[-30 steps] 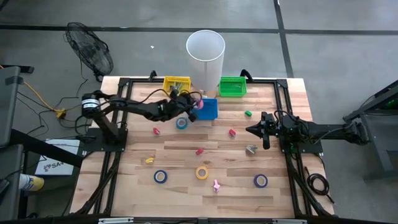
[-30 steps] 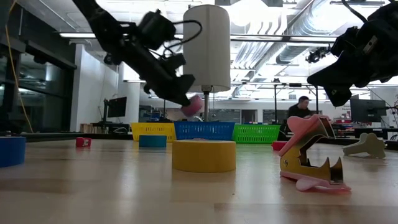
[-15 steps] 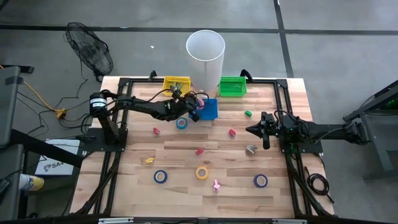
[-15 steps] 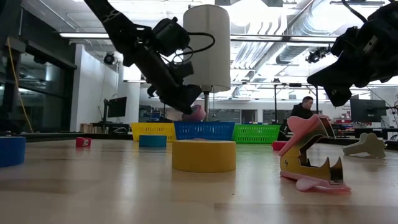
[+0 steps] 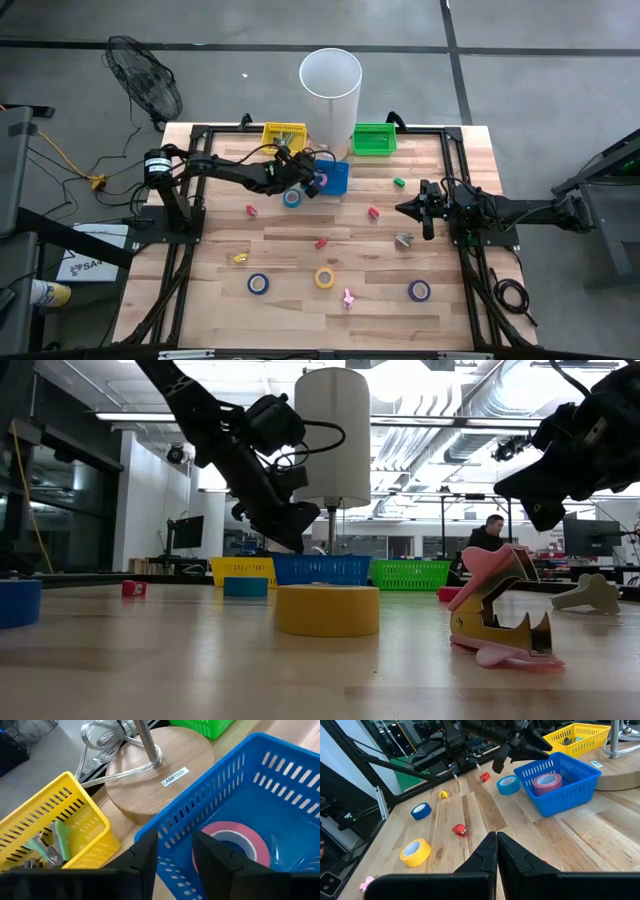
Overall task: Pick and place Stapler, Stapler remover, tape
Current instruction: Put the light blue tape into the blue basket
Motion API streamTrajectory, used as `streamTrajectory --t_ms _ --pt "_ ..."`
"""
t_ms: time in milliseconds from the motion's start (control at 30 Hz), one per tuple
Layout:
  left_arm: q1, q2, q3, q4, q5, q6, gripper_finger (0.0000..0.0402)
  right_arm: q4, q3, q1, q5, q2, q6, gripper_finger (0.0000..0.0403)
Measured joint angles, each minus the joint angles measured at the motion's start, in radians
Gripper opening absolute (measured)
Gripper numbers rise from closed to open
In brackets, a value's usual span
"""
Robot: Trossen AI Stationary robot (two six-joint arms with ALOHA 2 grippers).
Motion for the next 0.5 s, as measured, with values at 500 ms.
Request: streamTrajectory --t_ms 500 --pt "-0.001 -0.177 0.000 -0.371 0.193 0.043 0.0166 0.000 0.000 0.000 0.000 0.000 0.000 0.0000"
